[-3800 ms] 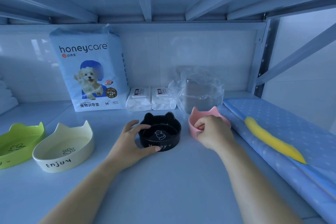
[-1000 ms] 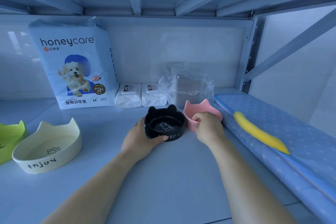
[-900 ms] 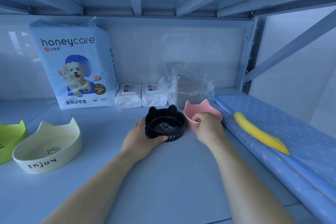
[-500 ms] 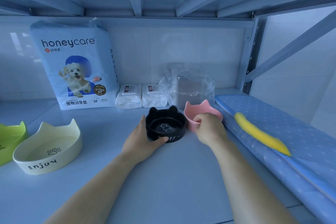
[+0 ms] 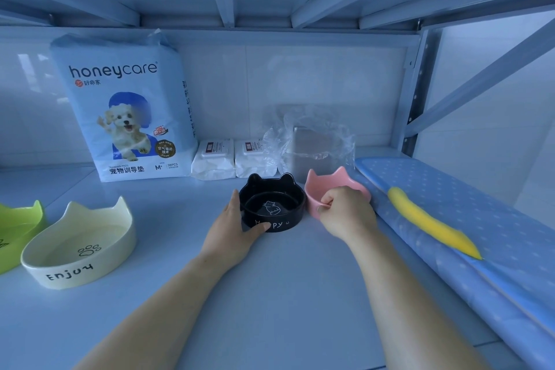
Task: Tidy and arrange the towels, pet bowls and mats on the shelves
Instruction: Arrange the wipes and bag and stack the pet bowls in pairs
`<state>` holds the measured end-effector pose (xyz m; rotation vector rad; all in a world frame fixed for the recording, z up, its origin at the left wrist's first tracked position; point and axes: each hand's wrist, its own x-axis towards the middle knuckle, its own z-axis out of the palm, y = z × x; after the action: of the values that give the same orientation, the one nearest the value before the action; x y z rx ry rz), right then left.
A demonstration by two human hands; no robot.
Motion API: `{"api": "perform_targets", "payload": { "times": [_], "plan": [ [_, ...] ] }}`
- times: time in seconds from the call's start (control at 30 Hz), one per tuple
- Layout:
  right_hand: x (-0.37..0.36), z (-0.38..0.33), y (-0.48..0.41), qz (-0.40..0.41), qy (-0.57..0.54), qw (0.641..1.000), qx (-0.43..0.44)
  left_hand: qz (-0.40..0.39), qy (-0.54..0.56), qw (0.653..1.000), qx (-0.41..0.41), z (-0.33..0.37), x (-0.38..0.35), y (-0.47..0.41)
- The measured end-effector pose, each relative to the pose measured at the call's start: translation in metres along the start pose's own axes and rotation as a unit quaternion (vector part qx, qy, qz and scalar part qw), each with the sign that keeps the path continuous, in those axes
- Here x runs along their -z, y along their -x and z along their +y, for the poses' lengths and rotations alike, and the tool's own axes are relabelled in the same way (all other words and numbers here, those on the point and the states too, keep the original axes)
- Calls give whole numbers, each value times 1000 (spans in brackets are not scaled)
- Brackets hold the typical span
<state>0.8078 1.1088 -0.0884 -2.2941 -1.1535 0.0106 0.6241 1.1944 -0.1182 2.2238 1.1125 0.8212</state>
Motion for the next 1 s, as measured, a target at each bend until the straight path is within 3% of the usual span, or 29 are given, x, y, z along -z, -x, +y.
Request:
{"api": "perform_targets", "payload": {
  "times": [0.3, 0.53, 1.0],
  "plan": [
    [0, 0, 3, 2, 13, 1000, 11, 22, 31, 999, -27, -5, 2, -3],
    [2, -1, 4, 10, 18, 1000, 18, 38, 33, 999, -1, -1, 1, -1],
    [-1, -1, 5, 11, 2, 999, 32, 23, 5, 1000, -13, -2, 3, -1]
  ]
}}
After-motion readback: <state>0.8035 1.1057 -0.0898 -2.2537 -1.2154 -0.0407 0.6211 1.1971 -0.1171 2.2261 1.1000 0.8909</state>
